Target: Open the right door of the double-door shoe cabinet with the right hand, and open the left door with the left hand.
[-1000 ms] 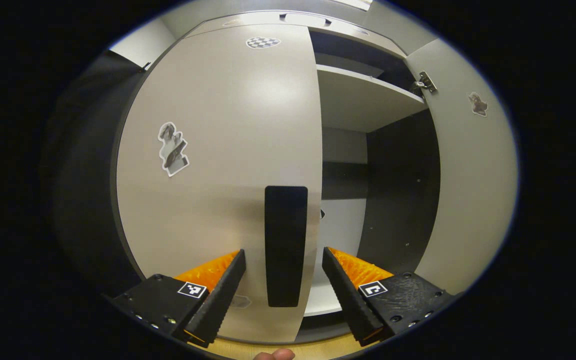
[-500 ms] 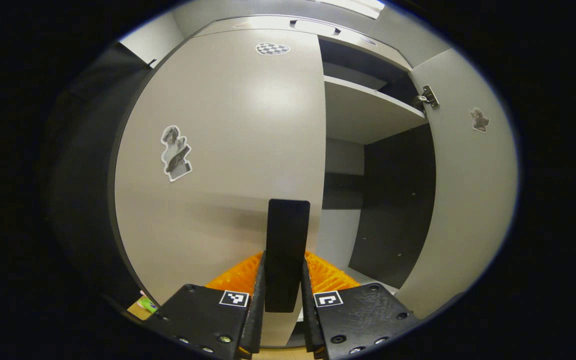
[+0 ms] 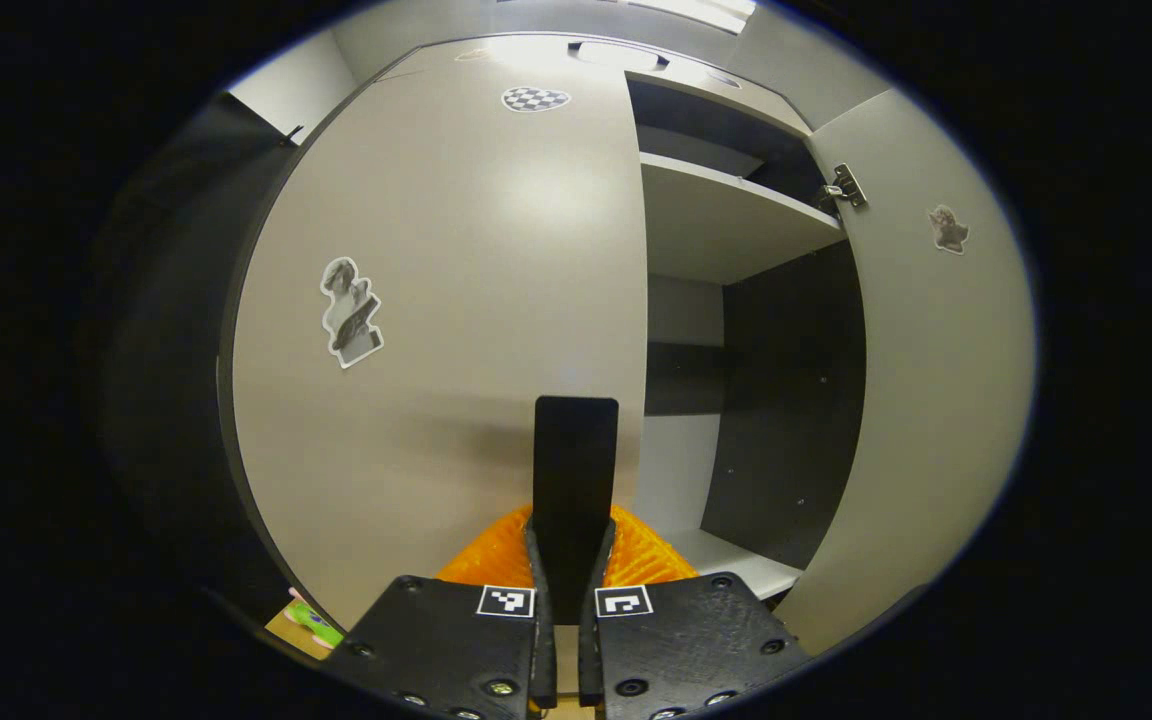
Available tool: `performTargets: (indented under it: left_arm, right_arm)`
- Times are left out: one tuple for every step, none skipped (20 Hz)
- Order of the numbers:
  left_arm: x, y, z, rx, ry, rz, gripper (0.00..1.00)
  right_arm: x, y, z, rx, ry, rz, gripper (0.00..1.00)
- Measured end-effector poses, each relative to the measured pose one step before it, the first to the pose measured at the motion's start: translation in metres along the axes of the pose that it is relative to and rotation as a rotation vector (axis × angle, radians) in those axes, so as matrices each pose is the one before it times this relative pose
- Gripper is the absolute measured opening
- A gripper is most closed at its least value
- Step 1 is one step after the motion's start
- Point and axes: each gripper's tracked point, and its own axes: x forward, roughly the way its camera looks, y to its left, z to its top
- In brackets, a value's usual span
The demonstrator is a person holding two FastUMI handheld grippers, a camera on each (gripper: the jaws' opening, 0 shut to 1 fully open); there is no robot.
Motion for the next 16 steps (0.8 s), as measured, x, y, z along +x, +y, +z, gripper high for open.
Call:
performTargets:
  left_arm:
    - [-0.00225, 0.00107, 0.00158, 0.03235, -0.00173, 0.02054, 0.08]
    - [-0.00436, -0.0001, -0.00011, 0.00371, 0.00276, 0.00748, 0.08]
    - [-0.00578, -0.00081, 0.00157, -0.01018, 0.00415, -0.00073, 0.08]
    - [-0.00616, 0.0004, -0.00071, -0.01188, 0.00893, -0.00324, 0.08]
    - [-0.00718, 0.00058, 0.00106, -0.00055, 0.00623, -0.00702, 0.08]
    - [-0.00803, 0.00041, 0.00144, 0.00787, -0.00147, -0.00759, 0.08]
    - [-0.00835, 0.00097, 0.00047, 0.01074, -0.00115, -0.00848, 0.08]
    - [-0.00697, 0.00229, 0.00077, 0.00543, -0.00596, -0.00751, 0.08]
    - [-0.0079, 0.00166, 0.00002, 0.00198, 0.0002, -0.00753, 0.08]
    - [-0.00469, 0.00192, -0.0001, -0.00391, -0.001, -0.00623, 0.08]
    - [-0.00472, 0.00266, -0.00157, -0.00348, -0.00002, -0.005, 0.07]
    - [-0.00192, 0.00142, -0.00077, -0.00204, -0.00291, -0.00181, 0.07]
    - [-0.00271, 0.00138, 0.00003, 0.00194, -0.00235, 0.00136, 0.08]
    - [-0.00302, 0.00196, 0.00023, 0.00754, -0.00073, 0.00375, 0.08]
    - [-0.00281, 0.00255, -0.00044, 0.00594, -0.00084, 0.00513, 0.08]
    - [-0.00256, 0.00308, 0.00057, 0.00293, -0.00193, 0.00302, 0.08]
  right_arm:
    - [-0.00005, -0.00047, 0.00009, -0.00067, -0.00155, -0.00401, 0.99]
    - [-0.00118, 0.00018, -0.00144, 0.00052, 0.00084, -0.00355, 0.99]
    - [-0.00215, 0.00088, -0.00059, 0.00212, 0.00115, 0.00168, 0.99]
    - [-0.00129, 0.00069, -0.00155, 0.00093, 0.00089, 0.00183, 0.99]
    - [-0.00218, -0.00059, -0.00037, -0.00128, -0.00028, -0.00257, 0.99]
    - [-0.00031, -0.00142, -0.00039, -0.00175, 0.00012, -0.00522, 0.99]
    - [-0.00087, -0.00115, -0.00062, 0.00126, -0.00079, -0.00488, 0.99]
    - [-0.00046, 0.00033, -0.00136, 0.00269, 0.00252, -0.00003, 0.96]
    - [-0.00011, 0.00051, -0.0011, 0.00267, 0.00234, -0.00043, 0.96]
    - [0.00017, -0.00033, -0.00094, 0.00316, 0.00151, -0.00151, 0.96]
    - [0.00007, 0.00113, 0.0002, 0.00204, 0.00233, 0.00318, 0.96]
    - [0.00063, 0.00158, -0.0011, -0.00008, 0.00375, 0.00298, 0.96]
    - [-0.00016, 0.0003, -0.00049, -0.00174, 0.0022, 0.00129, 0.99]
    - [0.00063, -0.00019, -0.00025, -0.00387, 0.00158, -0.00161, 0.99]
    - [0.00028, 0.0005, -0.00007, -0.00343, 0.00071, -0.00048, 0.96]
    - [0.00025, 0.00165, -0.00029, -0.0023, -0.00093, -0.00061, 0.99]
